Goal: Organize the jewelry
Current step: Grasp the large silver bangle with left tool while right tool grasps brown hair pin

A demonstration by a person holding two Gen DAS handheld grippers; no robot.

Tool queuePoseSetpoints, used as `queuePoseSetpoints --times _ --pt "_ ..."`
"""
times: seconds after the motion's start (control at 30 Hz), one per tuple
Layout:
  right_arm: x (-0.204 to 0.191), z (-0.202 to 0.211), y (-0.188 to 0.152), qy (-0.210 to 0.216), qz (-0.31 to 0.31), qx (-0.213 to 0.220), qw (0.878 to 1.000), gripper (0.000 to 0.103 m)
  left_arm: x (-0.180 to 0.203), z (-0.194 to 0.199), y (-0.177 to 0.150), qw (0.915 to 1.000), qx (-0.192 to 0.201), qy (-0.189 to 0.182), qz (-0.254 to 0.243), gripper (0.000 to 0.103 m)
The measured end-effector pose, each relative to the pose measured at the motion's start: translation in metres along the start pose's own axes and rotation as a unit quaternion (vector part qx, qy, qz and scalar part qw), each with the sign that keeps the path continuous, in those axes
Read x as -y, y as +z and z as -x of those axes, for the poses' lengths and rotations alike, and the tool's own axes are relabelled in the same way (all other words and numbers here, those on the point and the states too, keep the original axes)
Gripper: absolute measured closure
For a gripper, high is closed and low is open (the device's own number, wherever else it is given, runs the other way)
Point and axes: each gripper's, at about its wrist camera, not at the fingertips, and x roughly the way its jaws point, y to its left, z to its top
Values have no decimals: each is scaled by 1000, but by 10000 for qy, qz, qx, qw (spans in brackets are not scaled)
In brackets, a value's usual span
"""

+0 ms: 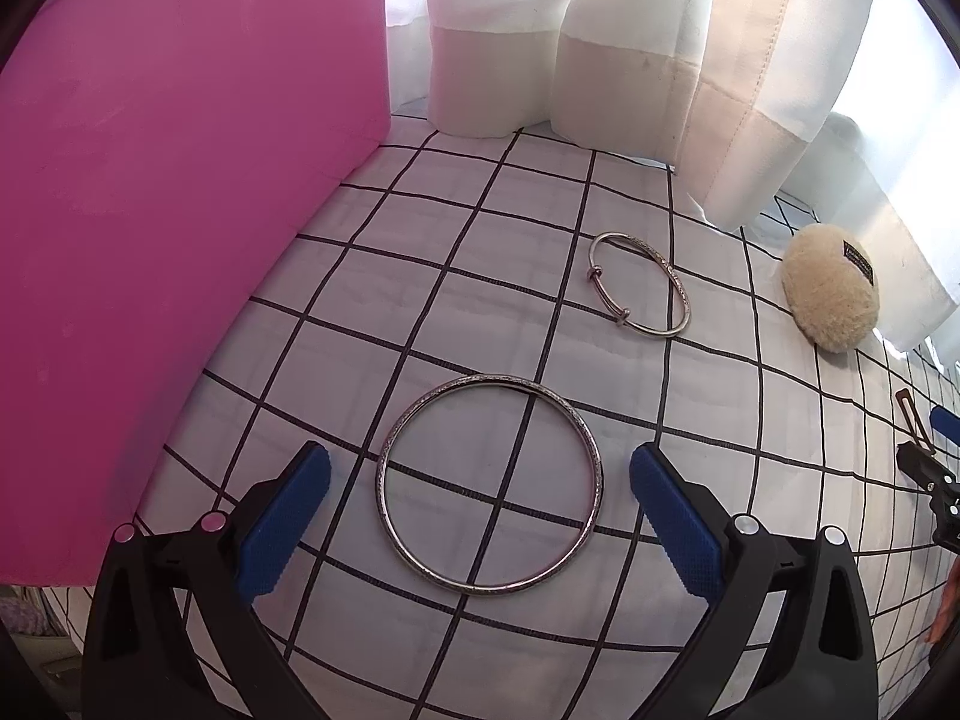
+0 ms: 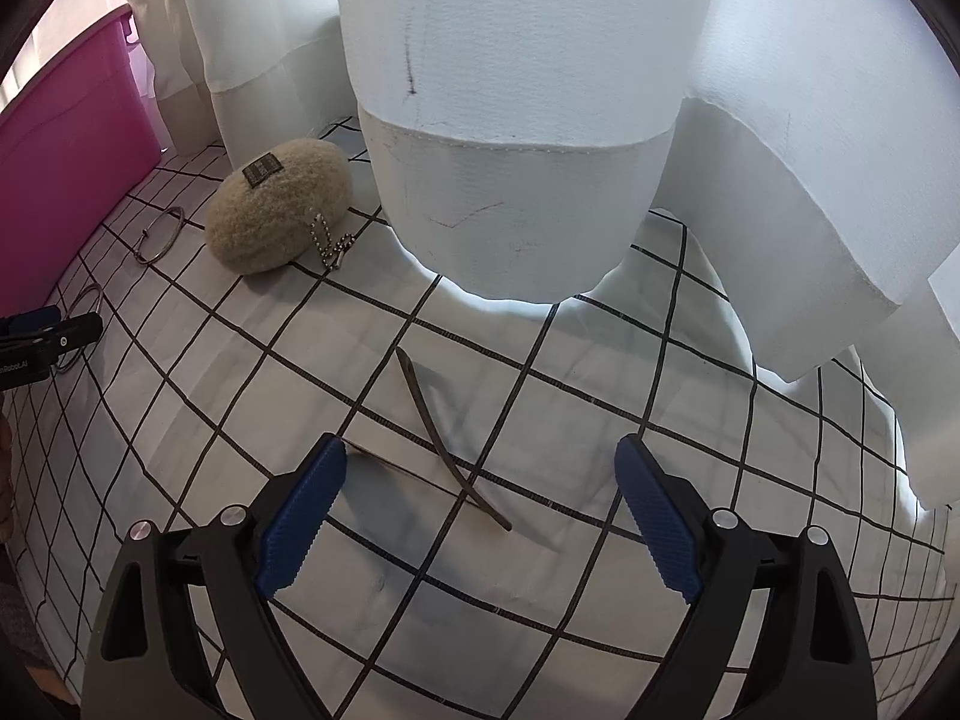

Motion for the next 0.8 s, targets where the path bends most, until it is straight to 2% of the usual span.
queuePoseSetpoints --times 0.23,0.43,0.5,0.6,0.67,0.7,0.8 --pt "-11 -1 -1 -143 -215 49 9997 13 -1 1 -3 9999 30 66 122 5" --pt "-15 6 -12 -98 -203 123 9997 14 0 2 -5 9999 66 49 94 6" --pt "-16 7 -16 -95 -212 137 9996 14 0 6 -8 9999 108 15 31 8" --pt "-22 7 -17 -103 -221 148 9996 15 5 12 -14 9997 204 -63 -106 21" --pt "-25 10 -20 -95 -201 183 9996 21 10 16 -17 9995 246 -100 -186 32" --pt "-28 12 -22 -92 -180 200 9996 24 12 16 -18 9995 232 -68 -195 32" --pt "-37 20 -26 -41 -59 259 9996 40 14 17 -18 9996 208 -95 -160 32"
